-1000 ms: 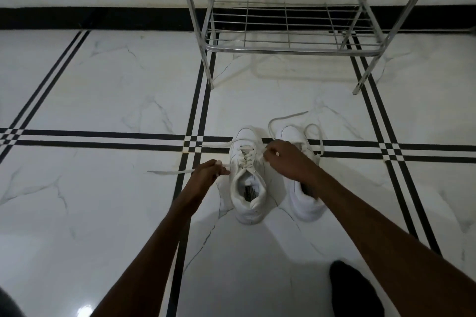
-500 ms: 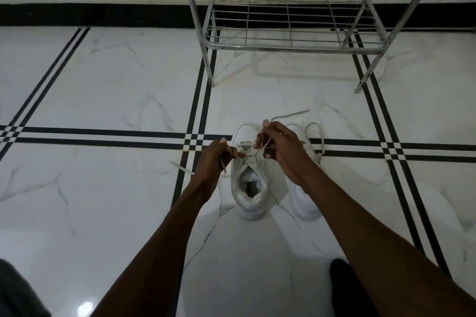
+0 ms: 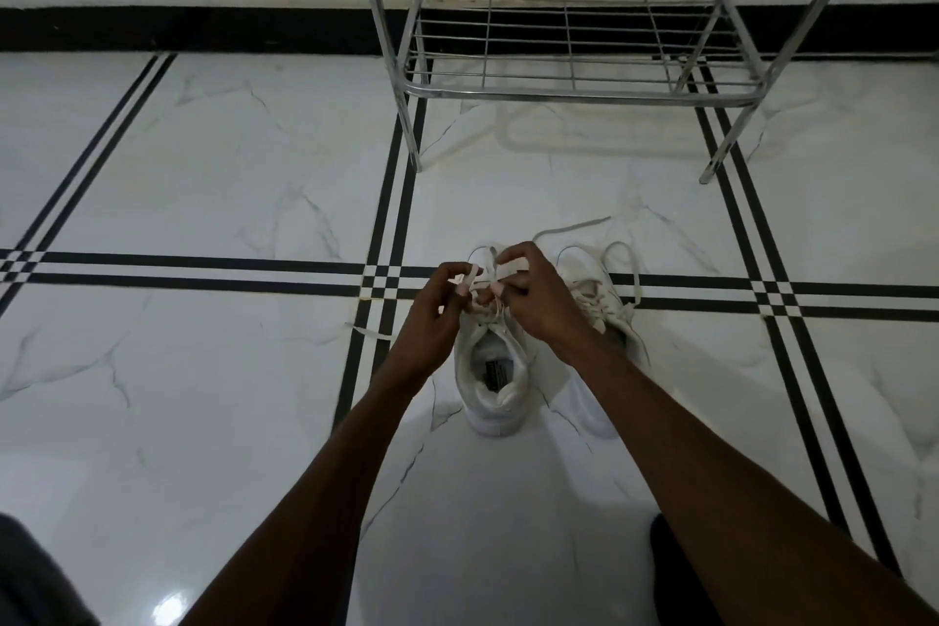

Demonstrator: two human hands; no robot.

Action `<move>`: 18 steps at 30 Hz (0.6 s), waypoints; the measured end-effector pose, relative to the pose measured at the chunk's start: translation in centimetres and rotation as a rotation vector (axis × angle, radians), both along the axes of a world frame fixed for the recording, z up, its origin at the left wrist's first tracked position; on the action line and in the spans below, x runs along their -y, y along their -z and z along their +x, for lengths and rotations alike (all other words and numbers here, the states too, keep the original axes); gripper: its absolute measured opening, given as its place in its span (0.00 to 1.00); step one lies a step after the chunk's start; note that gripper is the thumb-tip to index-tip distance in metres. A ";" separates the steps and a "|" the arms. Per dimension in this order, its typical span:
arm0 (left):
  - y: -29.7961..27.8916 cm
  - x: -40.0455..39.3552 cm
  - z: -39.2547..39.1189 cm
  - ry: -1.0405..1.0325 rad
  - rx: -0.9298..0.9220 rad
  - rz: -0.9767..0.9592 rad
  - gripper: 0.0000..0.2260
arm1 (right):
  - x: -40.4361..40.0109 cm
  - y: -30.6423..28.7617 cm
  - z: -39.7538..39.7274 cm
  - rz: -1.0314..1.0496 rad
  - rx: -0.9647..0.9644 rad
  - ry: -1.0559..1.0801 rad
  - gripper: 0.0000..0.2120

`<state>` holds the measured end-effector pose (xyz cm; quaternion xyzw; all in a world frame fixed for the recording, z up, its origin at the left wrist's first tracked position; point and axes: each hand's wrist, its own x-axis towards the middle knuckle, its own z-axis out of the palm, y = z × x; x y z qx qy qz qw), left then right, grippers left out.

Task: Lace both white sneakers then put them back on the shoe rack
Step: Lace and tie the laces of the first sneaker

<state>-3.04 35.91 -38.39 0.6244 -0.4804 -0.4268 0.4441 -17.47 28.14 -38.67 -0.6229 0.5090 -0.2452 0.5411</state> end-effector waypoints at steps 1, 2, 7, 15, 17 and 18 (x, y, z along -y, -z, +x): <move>0.0 0.0 0.0 0.012 0.036 -0.014 0.11 | 0.1 0.1 0.0 0.043 0.010 0.058 0.12; 0.1 0.1 0.1 0.026 0.072 -0.027 0.11 | 0.1 0.1 -0.1 0.077 0.012 0.096 0.11; -0.2 0.7 0.1 0.105 0.201 -0.094 0.12 | 0.3 -0.5 -0.5 0.133 0.064 0.013 0.07; 0.3 1.4 0.5 0.079 0.239 -0.070 0.16 | -0.1 -1.0 -0.1 0.180 0.139 -0.058 0.12; 0.3 1.6 0.6 0.080 0.204 -0.030 0.19 | 0.0 -0.8 0.2 0.189 0.142 0.053 0.12; 0.3 1.6 0.7 0.068 0.163 0.017 0.21 | 0.0 -0.7 0.3 0.233 0.175 0.100 0.11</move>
